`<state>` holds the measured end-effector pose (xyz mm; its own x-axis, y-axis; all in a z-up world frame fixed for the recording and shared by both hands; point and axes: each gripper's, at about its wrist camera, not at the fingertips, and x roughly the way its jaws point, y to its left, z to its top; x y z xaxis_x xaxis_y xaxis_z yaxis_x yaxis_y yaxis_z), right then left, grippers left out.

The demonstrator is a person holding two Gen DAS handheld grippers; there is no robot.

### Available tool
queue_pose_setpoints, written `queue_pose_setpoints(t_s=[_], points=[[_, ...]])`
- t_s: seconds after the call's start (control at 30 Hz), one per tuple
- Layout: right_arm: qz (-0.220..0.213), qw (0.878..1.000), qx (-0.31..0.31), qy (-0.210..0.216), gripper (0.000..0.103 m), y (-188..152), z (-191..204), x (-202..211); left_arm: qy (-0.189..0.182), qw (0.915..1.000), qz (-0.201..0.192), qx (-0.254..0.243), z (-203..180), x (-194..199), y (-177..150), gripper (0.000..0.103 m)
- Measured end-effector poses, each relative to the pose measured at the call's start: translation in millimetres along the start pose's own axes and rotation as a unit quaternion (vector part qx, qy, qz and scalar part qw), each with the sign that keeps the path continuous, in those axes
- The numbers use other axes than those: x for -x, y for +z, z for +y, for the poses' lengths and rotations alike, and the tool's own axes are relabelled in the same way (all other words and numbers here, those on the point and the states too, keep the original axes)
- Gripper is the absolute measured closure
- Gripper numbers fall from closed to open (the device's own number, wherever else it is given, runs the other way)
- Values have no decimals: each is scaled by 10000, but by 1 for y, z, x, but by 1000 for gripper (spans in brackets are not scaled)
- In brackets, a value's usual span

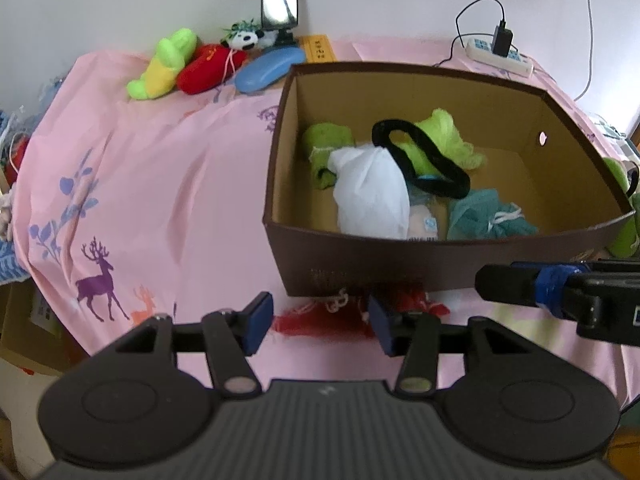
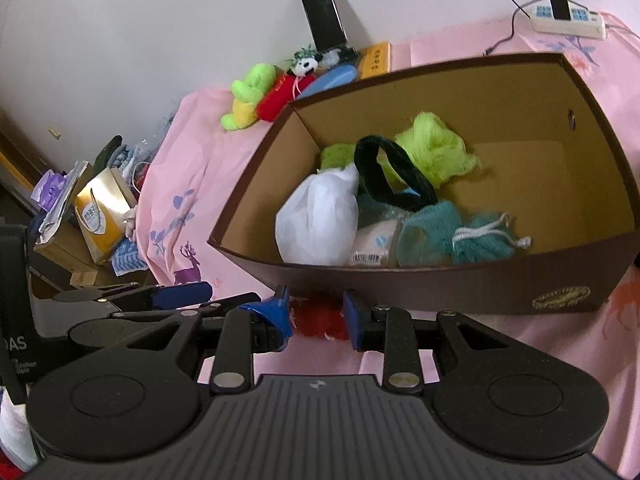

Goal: Organize soft objects
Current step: 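Reach the right gripper to the red tinsel item beside the box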

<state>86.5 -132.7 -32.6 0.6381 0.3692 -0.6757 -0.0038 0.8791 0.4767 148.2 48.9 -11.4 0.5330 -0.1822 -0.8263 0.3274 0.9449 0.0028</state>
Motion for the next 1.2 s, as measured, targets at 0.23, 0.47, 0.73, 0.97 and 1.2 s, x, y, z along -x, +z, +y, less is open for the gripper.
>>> queue_pose_setpoints(t_s=[0.23, 0.47, 0.73, 0.97, 1.2], points=[[252, 9993, -264, -65, 90, -2, -9, -12, -256, 9995, -53, -170, 4, -8, -10, 50], [437, 9973, -528, -262, 90, -2, -21, -22, -687, 9959, -50, -582, 10, -20, -28, 49], [684, 9944, -788, -182, 89, 2, -28, -37, -1126, 9882, -195, -1016, 5, -38, -32, 46], [788, 9921, -975, 53, 89, 8, -30, -50, -1294, 9811, -273, -1410, 3, -50, -29, 46], [967, 9892, -1072, 268, 88, 10, -28, -68, -1548, 9776, -233, -1407, -6, -58, -38, 46]])
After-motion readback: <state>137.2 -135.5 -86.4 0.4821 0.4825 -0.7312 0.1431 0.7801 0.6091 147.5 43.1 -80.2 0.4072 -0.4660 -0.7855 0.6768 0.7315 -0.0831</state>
